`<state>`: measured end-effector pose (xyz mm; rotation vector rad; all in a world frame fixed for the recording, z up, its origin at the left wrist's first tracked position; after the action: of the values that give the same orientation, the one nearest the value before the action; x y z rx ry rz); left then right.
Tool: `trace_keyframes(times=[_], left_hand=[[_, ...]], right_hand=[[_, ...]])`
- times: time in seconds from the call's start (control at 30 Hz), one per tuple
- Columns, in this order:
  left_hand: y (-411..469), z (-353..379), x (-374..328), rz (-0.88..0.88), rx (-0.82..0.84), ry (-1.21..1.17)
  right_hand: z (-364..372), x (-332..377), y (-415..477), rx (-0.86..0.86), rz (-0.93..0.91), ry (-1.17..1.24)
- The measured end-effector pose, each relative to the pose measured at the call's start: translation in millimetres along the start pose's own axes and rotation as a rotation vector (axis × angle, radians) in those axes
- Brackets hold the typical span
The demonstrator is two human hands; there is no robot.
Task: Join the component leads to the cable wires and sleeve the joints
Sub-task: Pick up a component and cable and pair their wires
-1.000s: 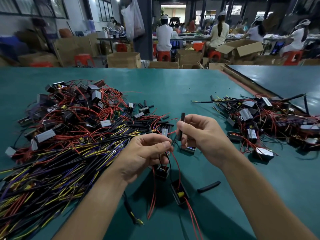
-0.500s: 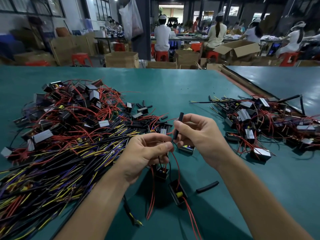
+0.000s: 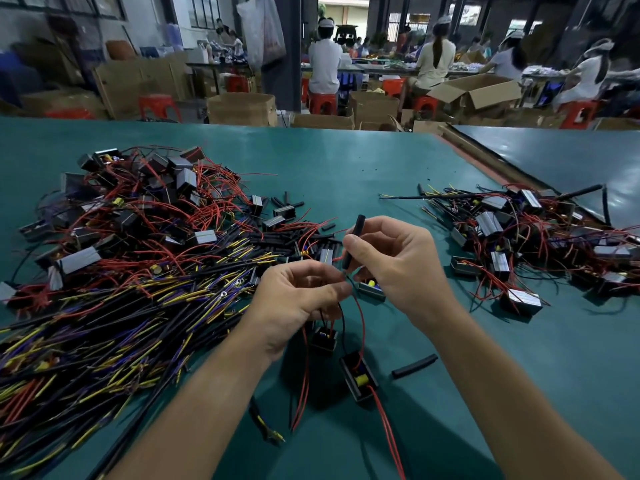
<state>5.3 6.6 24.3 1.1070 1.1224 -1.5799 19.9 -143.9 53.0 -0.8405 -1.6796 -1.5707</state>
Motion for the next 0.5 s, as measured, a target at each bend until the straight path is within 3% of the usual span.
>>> trace_keyframes(times=[0.27,0.5], left_hand=[[1.6,-0.7,0.7,0.008,-0.004,0.022],[5.2,-4.0,3.2,-0.006,-0.016,-0.013]], right_hand=[[-1.2,-3.9,-1.6,0.043,0.032,-0.004],[-3.0,-10.0,-0.3,0.183,0.101,-0.003]])
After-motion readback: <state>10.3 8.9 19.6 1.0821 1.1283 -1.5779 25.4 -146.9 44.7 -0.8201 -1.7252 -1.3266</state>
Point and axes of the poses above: each hand's wrist, its own y-axis towards the middle knuckle, its own z-axis out of the palm, x = y × z, the point moved 1 cm from there along y, towards the middle knuckle, and after that the axes turned 11 degrees about -z, right-handed, at the moved point
